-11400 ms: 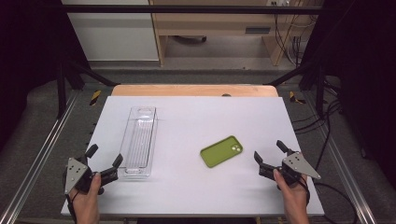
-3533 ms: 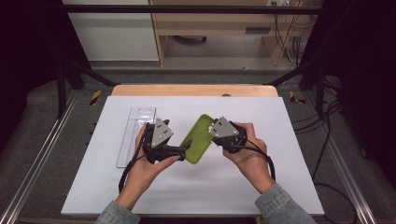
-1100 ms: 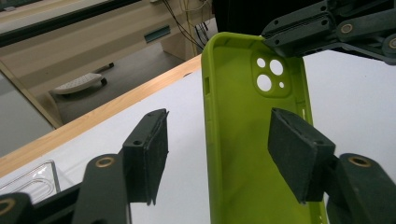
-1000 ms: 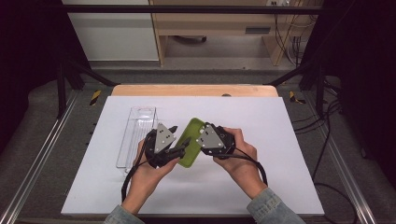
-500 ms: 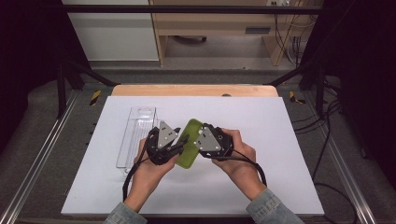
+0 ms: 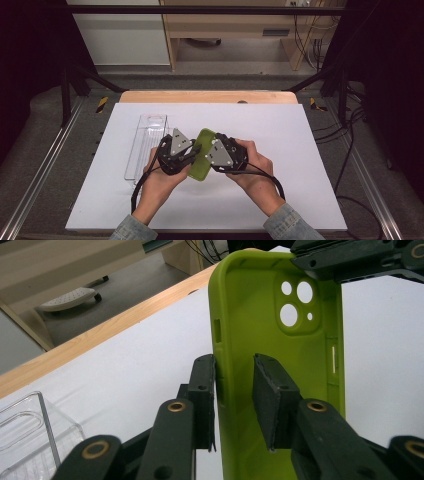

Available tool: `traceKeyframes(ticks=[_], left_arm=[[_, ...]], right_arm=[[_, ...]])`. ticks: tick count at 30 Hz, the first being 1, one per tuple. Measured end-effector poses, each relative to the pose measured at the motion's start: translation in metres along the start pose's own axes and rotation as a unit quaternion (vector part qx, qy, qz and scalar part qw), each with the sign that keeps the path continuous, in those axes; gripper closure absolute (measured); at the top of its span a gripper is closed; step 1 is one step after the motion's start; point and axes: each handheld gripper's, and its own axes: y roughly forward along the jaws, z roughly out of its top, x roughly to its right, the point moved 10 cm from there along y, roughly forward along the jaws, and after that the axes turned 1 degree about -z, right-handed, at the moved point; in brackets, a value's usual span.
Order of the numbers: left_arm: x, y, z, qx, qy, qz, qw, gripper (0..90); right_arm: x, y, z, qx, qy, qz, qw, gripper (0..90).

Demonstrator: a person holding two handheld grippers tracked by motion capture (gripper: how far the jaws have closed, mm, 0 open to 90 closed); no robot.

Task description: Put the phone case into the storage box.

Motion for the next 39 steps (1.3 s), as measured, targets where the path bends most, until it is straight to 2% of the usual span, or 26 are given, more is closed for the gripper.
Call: traceKeyframes(ticks=[5,7,8,9,13,17,21,23,24,25,26,27,30,31,32,33,34,35,39], left_arm=[[-0.002,0.000,0.000,-0.002,-0.005,0.005,1.0000,76.8],[-0.003,0.000,-0.001,0.000,-0.007,0.012,0.9999,79.0],[-0.005,0.000,0.000,0.004,-0.001,0.023,0.9997,80.9],[-0.005,0.000,0.000,0.004,-0.001,0.023,0.9997,82.5],[-0.006,0.000,-0.002,0.006,-0.001,0.041,0.9991,84.4],[-0.007,0.000,-0.004,0.010,0.000,0.051,0.9987,85.6],[-0.008,-0.002,-0.003,0.017,0.000,0.060,0.9981,86.1],[-0.009,-0.002,-0.004,0.016,0.000,0.062,0.9979,86.3],[-0.010,-0.001,-0.005,0.016,-0.004,0.064,0.9978,86.5],[-0.010,-0.001,-0.005,0.016,-0.004,0.064,0.9978,86.6],[-0.011,-0.001,-0.005,0.016,-0.004,0.066,0.9977,86.6],[-0.012,-0.001,-0.006,0.015,-0.004,0.068,0.9975,86.6],[-0.014,0.000,-0.008,0.014,-0.007,0.071,0.9973,86.8],[-0.014,0.000,-0.008,0.014,-0.007,0.071,0.9973,86.8],[-0.014,0.000,-0.008,0.017,-0.009,0.073,0.9971,86.8],[-0.014,0.000,-0.008,0.017,-0.009,0.073,0.9971,86.8],[-0.014,0.000,-0.008,0.017,-0.008,0.075,0.9970,86.8],[-0.014,0.000,-0.008,0.017,-0.008,0.075,0.9970,86.8],[-0.017,-0.001,-0.008,0.022,-0.012,0.081,0.9964,86.8]], right_arm=[[-0.001,-0.001,0.000,-0.002,-0.001,0.000,1.0000,88.6],[-0.002,-0.001,0.001,-0.002,-0.003,-0.001,1.0000,88.5],[-0.003,-0.001,0.003,-0.002,-0.008,-0.004,1.0000,88.5],[-0.003,-0.001,0.003,-0.002,-0.008,-0.004,1.0000,88.5],[-0.006,-0.003,0.006,-0.002,-0.013,-0.007,0.9999,88.3],[-0.007,-0.003,0.007,-0.003,-0.013,-0.008,0.9999,88.1],[-0.008,-0.004,0.008,0.002,0.000,-0.002,1.0000,86.8],[-0.009,-0.003,0.009,0.008,0.017,0.010,0.9998,82.0],[-0.009,-0.003,0.010,0.010,0.028,0.017,0.9994,76.4],[-0.009,-0.003,0.010,0.010,0.028,0.017,0.9994,76.4],[-0.009,-0.004,0.011,0.014,0.043,0.024,0.9987,67.8],[-0.009,-0.004,0.011,0.014,0.043,0.024,0.9987,67.8],[-0.007,-0.007,0.013,0.025,0.079,0.034,0.9959,55.5],[-0.007,-0.007,0.013,0.025,0.079,0.034,0.9959,55.5],[-0.005,-0.008,0.012,0.025,0.108,0.043,0.9929,48.9],[-0.005,-0.008,0.012,0.025,0.108,0.043,0.9929,48.9],[-0.004,-0.008,0.010,0.023,0.132,0.054,0.9895,42.1],[-0.003,-0.008,0.009,0.023,0.140,0.057,0.9883,39.4],[0.000,-0.007,0.006,0.030,0.182,0.075,0.9800,28.1]])
